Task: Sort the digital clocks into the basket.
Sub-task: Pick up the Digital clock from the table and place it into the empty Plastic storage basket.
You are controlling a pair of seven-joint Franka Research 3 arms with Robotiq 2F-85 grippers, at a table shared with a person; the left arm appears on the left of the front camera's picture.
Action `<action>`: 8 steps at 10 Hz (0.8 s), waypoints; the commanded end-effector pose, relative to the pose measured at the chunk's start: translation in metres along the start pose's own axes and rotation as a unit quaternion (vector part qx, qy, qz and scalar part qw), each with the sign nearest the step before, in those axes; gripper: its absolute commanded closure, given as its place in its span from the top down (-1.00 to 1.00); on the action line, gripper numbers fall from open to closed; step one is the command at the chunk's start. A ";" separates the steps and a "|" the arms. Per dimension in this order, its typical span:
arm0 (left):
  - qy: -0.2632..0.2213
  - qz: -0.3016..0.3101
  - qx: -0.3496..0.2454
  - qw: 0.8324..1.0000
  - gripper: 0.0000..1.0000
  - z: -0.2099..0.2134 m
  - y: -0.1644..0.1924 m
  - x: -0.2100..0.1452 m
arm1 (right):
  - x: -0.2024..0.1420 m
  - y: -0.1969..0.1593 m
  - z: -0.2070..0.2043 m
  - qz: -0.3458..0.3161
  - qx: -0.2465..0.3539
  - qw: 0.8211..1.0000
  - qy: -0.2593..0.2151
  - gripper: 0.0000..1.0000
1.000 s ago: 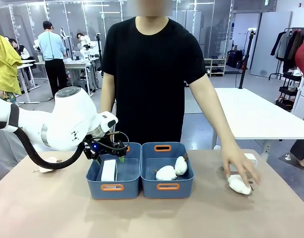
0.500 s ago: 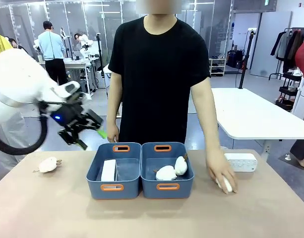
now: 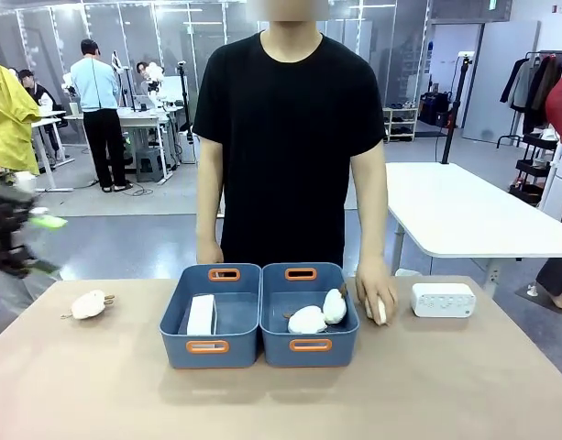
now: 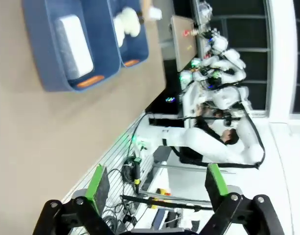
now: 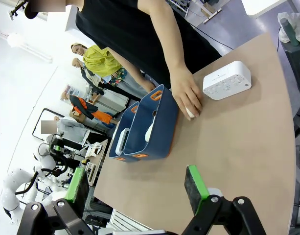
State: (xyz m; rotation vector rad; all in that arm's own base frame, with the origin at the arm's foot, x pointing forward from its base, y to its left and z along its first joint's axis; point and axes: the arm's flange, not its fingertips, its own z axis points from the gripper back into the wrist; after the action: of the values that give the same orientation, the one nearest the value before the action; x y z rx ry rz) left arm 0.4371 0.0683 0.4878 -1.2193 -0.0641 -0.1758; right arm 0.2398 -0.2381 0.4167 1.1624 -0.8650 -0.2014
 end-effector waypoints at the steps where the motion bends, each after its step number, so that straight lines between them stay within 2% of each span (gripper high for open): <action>1: -0.043 -0.030 -0.075 0.996 1.00 0.038 0.033 -0.020 | 0.001 0.002 -0.001 0.002 0.004 1.000 -0.005 1.00; 2: -0.076 -0.039 -0.097 0.992 1.00 0.065 0.046 -0.042 | 0.001 0.002 -0.001 0.002 0.004 1.000 -0.005 1.00; 3: -0.103 -0.061 -0.132 0.984 1.00 0.091 0.075 -0.048 | 0.001 0.002 -0.001 0.002 0.004 1.000 -0.005 1.00; 4: -0.129 -0.056 -0.150 0.979 1.00 0.107 0.092 -0.063 | 0.001 0.002 -0.001 0.002 0.004 1.000 -0.005 1.00; 5: -0.153 -0.042 -0.158 0.975 1.00 0.120 0.101 -0.086 | 0.001 0.002 -0.001 0.002 0.004 1.000 -0.005 1.00; 6: -0.184 -0.027 -0.156 0.970 1.00 0.135 0.096 -0.110 | 0.001 0.002 -0.001 0.002 0.004 1.000 -0.005 1.00; 7: -0.140 -0.037 -0.130 0.981 1.00 0.112 0.095 -0.083 | 0.001 0.002 -0.001 0.002 0.004 1.000 -0.005 1.00; 8: -0.140 -0.037 -0.130 0.981 1.00 0.112 0.095 -0.083 | 0.001 0.002 -0.001 0.002 0.004 1.000 -0.005 1.00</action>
State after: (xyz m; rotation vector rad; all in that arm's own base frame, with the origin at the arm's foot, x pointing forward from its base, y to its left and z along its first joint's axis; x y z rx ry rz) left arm 0.3639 0.2282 0.4206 -1.5180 -0.3580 -0.0432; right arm 0.2398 -0.2379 0.4169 1.1622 -0.8649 -0.2006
